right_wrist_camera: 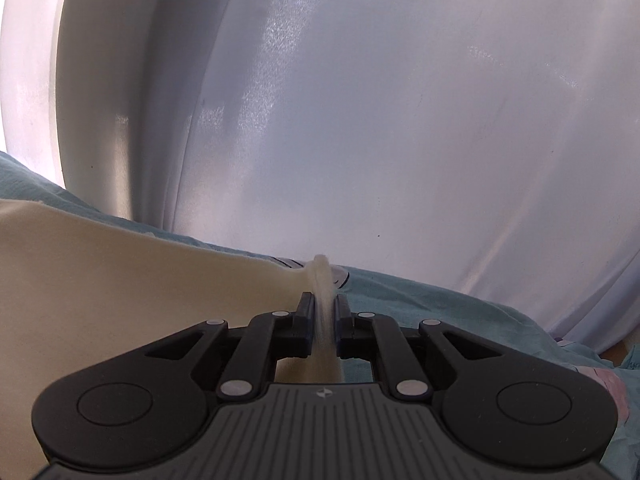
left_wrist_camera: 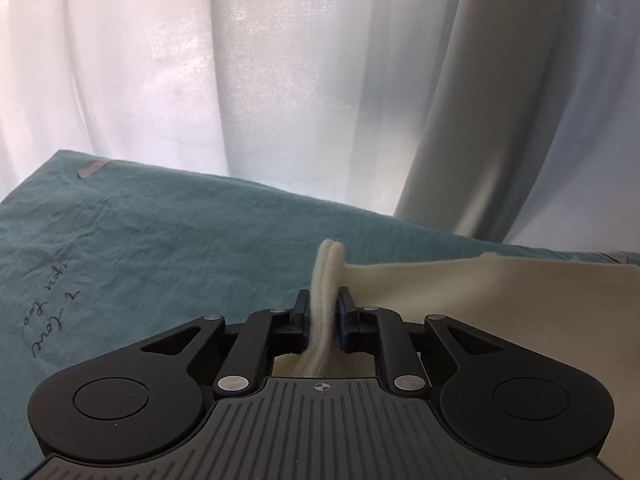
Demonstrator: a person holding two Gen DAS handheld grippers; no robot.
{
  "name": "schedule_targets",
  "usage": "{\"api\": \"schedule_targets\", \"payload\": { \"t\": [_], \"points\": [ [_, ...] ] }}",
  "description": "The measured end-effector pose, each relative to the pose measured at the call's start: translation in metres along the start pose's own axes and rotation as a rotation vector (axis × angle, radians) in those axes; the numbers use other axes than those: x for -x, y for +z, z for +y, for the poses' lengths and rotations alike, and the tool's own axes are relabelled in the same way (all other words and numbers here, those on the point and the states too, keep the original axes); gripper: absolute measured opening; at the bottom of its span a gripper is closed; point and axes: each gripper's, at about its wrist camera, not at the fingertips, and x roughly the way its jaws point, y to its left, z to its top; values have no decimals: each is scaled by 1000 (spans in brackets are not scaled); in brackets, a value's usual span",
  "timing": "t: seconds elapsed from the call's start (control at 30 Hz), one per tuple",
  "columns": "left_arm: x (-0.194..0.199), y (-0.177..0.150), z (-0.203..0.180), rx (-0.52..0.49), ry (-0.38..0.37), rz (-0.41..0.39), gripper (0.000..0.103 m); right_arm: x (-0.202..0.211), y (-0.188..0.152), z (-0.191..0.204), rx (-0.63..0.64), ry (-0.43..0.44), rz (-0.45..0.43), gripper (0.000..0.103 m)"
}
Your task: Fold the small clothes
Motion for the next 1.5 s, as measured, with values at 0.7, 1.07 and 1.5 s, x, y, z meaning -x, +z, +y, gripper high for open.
{"api": "schedule_targets", "payload": {
  "t": [0.7, 1.07, 1.5],
  "points": [
    [97, -69, 42, 67, -95, 19, 40, 121, -92, -8, -109, 268, -67, 20],
    [140, -98, 94, 285, -116, 138, 55, 178, -110, -51, -221, 232, -42, 40],
    [131, -108, 114, 542, -449, 222, 57, 201, -122, 3, -266, 474, 71, 55]
  ]
}}
